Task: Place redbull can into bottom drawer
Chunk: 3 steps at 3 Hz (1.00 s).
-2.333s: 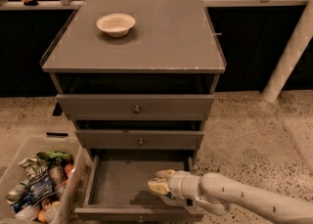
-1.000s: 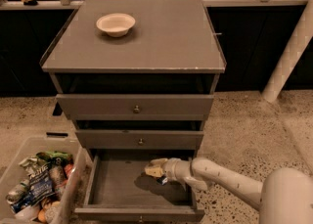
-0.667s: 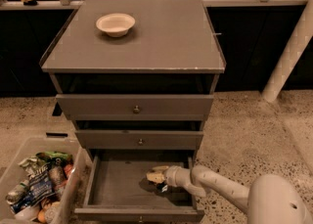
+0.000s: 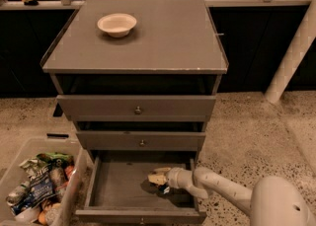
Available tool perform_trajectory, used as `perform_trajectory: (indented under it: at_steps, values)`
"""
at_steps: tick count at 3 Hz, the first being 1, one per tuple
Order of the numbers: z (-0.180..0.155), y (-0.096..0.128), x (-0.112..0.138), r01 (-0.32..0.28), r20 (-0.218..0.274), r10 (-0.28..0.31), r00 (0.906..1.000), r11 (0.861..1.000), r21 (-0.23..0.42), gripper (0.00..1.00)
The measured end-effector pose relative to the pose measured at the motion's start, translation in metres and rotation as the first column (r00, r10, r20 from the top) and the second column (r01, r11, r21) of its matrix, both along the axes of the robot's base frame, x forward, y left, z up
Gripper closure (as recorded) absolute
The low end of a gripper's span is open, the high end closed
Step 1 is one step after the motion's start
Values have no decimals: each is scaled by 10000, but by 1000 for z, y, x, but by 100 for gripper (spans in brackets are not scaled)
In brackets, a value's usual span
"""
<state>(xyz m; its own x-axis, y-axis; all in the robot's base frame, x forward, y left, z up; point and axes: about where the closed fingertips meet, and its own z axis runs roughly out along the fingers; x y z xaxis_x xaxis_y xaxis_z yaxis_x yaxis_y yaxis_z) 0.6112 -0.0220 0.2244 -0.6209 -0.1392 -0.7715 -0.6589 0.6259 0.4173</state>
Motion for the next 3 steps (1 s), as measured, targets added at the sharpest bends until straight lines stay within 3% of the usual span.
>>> perform_trajectory:
  at_steps: [3]
  values:
    - [0, 0, 0, -1, 0, 1, 10000, 10000, 1, 13]
